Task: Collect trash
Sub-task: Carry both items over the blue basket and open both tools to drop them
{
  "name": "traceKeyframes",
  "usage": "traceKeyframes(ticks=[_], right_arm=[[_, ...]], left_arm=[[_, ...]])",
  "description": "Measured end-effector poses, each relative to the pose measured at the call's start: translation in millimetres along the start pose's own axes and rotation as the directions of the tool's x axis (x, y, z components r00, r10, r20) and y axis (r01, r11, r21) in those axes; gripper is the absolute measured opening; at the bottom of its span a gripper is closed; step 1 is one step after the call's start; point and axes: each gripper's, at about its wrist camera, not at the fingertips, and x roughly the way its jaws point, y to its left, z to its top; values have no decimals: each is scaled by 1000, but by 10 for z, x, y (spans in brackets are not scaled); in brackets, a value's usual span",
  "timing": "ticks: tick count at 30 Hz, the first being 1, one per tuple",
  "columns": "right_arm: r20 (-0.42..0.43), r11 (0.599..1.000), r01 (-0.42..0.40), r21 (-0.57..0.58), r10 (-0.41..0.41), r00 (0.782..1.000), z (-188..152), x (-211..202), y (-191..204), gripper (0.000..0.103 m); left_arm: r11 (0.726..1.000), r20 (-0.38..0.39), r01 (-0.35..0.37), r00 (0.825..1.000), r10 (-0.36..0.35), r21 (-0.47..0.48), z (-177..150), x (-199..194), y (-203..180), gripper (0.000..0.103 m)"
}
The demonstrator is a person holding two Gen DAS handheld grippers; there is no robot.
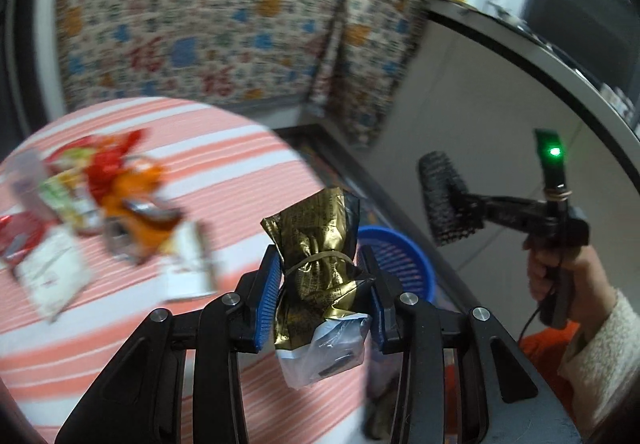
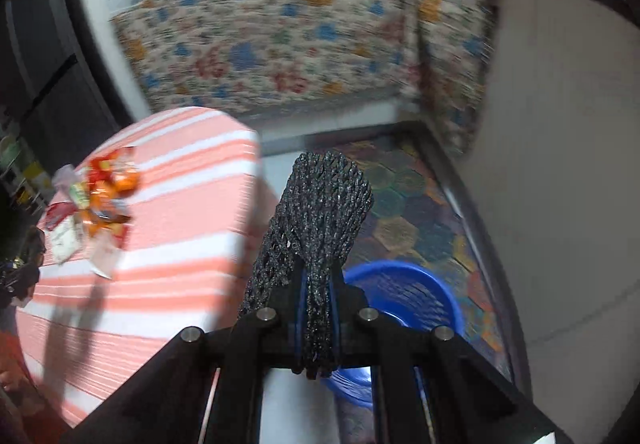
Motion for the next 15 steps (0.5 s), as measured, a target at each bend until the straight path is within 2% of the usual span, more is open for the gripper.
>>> traceKeyframes(ticks=[5,10,15], right_arm=[[-40,997,47,53,-45,998,-229,176,-544,10],[-85,994,38,102,-29,996,-391,473,-929,11],[-111,993,20,118,-7,994,-456,663,-1114,12]], left_arm=[[995,-86,101,991,-100,10,33,767,-580,39],[994,-151,108,983,-104,19,-17,1501,-830,39],[994,-200,110,974,-103,23,-1,2025,-962,40]])
